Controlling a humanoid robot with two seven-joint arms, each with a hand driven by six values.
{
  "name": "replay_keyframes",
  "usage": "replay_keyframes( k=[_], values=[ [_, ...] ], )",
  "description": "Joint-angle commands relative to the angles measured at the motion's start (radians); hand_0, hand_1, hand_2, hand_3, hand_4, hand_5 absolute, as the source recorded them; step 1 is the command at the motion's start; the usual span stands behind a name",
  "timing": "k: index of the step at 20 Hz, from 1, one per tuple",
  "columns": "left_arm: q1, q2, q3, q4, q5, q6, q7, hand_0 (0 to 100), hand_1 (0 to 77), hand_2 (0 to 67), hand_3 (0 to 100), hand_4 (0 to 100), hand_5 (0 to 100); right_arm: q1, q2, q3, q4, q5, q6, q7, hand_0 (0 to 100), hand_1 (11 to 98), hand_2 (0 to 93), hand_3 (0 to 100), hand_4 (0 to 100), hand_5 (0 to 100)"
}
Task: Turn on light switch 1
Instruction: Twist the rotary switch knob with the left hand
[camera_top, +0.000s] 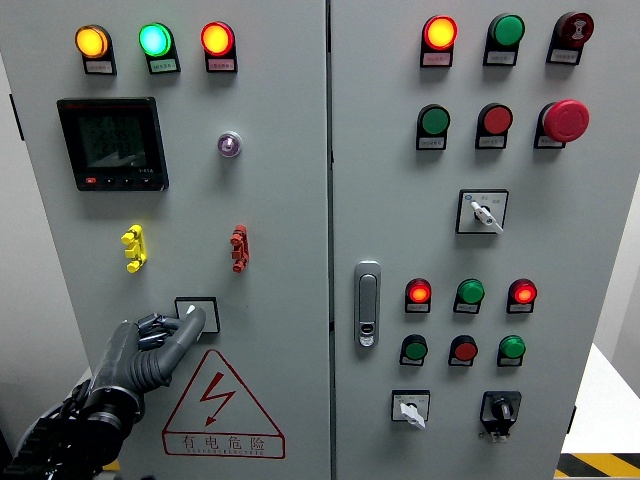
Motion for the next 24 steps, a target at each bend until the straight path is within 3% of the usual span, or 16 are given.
replay_keyframes(
  k=[1, 7, 12, 24],
  values=[
    [-0.001, 0.0, 0.0, 0.0, 0.0, 0.001, 0.0, 49, 56.0, 56.5, 100, 100, 100, 0.0, 0.0006, 0.0, 0.0, 0.0, 0.001, 0.0, 0, 19.8, 0.0, 20, 19, 10],
    [-0.002, 0.0, 0.0, 0.0, -0.002, 0.001, 0.008, 55, 55.0, 56.8, 100, 100, 100, 0.0, -0.0009, 0.0, 0.0, 0.0, 0.001, 0.0, 0, 19.8, 0.0, 20, 19, 10],
    [-0.002, 0.0, 0.0, 0.001, -0.002, 0.001, 0.008, 68, 52.2, 57.4, 100, 100, 100, 0.0, -0.0009, -0.001, 0.0, 0.0, -0.001, 0.0, 0, 19.5, 0.0, 20, 19, 10],
    [-0.007, 0.0, 0.001, 0.006, -0.002, 0.001, 0.008, 88, 48.6, 57.9, 100, 100, 100, 0.0, -0.0009, 0.0, 0.0, 0.0, 0.001, 0.0, 0, 19.5, 0.0, 20, 19, 11]
  ],
)
